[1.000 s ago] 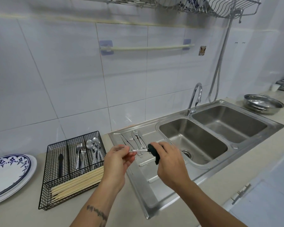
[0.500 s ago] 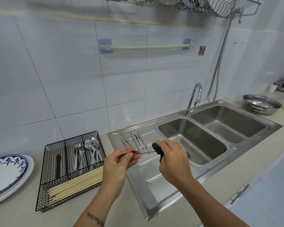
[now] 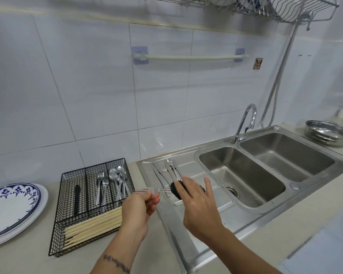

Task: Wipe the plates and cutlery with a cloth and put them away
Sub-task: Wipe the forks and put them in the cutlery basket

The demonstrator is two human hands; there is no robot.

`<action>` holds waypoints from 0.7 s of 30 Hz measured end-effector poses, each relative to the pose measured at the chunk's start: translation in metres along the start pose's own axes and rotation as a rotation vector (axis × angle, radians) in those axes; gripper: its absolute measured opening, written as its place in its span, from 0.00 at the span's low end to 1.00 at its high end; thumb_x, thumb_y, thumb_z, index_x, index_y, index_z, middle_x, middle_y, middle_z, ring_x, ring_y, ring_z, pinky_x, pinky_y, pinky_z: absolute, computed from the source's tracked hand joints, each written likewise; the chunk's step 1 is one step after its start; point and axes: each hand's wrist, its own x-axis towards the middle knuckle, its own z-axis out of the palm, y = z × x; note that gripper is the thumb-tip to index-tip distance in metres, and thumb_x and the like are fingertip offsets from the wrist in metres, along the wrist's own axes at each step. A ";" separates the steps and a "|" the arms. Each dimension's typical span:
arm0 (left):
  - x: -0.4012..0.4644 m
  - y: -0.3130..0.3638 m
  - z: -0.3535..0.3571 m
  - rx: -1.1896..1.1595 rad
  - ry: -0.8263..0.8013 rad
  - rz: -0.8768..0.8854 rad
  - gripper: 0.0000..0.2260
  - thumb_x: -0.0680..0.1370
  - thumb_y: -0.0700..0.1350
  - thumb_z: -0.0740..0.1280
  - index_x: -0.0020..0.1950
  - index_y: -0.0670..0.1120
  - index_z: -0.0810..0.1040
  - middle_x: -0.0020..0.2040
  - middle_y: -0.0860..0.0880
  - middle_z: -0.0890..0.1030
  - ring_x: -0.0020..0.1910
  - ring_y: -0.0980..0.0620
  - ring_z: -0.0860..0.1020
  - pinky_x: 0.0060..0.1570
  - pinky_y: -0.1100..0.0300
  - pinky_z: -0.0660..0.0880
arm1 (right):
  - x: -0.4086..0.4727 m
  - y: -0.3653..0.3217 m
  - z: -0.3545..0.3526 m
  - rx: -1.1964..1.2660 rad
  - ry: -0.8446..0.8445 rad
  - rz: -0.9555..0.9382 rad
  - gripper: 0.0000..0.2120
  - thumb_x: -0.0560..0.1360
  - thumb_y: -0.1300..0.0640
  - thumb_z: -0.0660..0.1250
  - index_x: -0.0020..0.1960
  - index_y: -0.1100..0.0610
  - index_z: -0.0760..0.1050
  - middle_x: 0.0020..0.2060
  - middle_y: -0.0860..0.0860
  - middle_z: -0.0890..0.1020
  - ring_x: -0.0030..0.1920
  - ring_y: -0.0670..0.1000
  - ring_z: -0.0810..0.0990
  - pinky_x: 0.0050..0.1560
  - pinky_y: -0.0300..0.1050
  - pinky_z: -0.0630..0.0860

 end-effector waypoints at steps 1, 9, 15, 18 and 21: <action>0.003 -0.001 -0.001 -0.015 0.001 -0.022 0.05 0.80 0.34 0.63 0.48 0.39 0.78 0.37 0.43 0.85 0.31 0.53 0.81 0.33 0.61 0.73 | 0.007 -0.007 0.000 0.007 -0.004 -0.031 0.38 0.61 0.62 0.72 0.70 0.54 0.68 0.68 0.54 0.74 0.69 0.55 0.72 0.73 0.66 0.56; 0.035 0.010 -0.032 -0.122 0.104 -0.047 0.06 0.81 0.35 0.62 0.51 0.38 0.79 0.36 0.44 0.85 0.32 0.53 0.82 0.37 0.60 0.74 | 0.037 -0.021 0.031 0.099 -0.112 -0.119 0.42 0.59 0.62 0.76 0.70 0.52 0.66 0.64 0.51 0.75 0.64 0.54 0.76 0.71 0.58 0.64; 0.065 0.014 -0.046 -0.253 0.198 -0.036 0.07 0.82 0.39 0.63 0.49 0.39 0.79 0.37 0.45 0.84 0.41 0.49 0.83 0.42 0.57 0.79 | 0.069 -0.047 0.055 0.191 -0.186 -0.185 0.40 0.60 0.65 0.75 0.71 0.52 0.67 0.62 0.51 0.76 0.57 0.54 0.77 0.56 0.51 0.77; 0.095 0.034 -0.059 -0.235 0.308 0.041 0.06 0.82 0.39 0.64 0.47 0.40 0.77 0.41 0.44 0.82 0.41 0.48 0.84 0.40 0.57 0.81 | 0.078 -0.046 0.066 0.242 -0.220 -0.117 0.38 0.67 0.66 0.72 0.74 0.50 0.65 0.67 0.48 0.73 0.62 0.52 0.74 0.58 0.48 0.77; 0.131 0.064 -0.079 -0.049 0.418 0.145 0.06 0.82 0.40 0.64 0.49 0.40 0.78 0.46 0.42 0.82 0.42 0.47 0.82 0.42 0.56 0.81 | 0.084 -0.033 0.074 0.330 -0.210 -0.022 0.29 0.74 0.66 0.64 0.73 0.49 0.67 0.66 0.47 0.74 0.61 0.51 0.74 0.57 0.49 0.77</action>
